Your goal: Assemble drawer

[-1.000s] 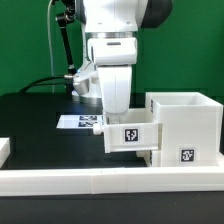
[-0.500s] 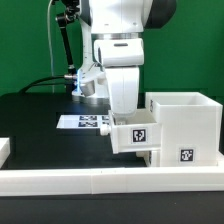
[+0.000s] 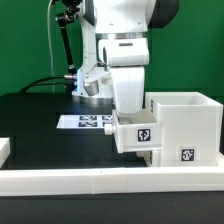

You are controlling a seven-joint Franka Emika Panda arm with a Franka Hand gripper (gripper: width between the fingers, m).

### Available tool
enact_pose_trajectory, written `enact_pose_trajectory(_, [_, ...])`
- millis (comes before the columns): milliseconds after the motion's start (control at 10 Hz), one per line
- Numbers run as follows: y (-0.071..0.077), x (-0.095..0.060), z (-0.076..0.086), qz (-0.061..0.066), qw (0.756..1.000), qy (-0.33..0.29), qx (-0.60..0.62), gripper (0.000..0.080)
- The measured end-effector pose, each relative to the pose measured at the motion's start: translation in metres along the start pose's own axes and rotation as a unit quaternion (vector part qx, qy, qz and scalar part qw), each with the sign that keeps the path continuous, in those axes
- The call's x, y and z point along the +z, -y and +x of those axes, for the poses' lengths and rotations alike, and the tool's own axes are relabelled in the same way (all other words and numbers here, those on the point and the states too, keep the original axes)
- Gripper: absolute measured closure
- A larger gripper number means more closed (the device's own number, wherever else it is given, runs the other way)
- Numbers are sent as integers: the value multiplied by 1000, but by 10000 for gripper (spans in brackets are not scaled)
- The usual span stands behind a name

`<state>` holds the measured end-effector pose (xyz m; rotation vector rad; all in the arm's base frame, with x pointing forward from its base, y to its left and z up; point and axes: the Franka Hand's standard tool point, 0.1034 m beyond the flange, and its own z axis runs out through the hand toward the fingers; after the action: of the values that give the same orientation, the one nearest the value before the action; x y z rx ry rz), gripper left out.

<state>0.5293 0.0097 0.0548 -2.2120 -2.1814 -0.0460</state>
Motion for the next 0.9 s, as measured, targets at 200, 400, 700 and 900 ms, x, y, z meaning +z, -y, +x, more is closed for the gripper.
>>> enact_pose_trajectory(200, [0,0,-1,0,1000,0,2,755])
enact_pose_trajectory(400, [1,1,-1,1,1000,0,2,535])
enact_pose_trajectory(700, [3,-2,-1,1,1000,1,1,212])
enact_pose_trajectory(900, [0,-12,-1,-2,1000,4,1,169])
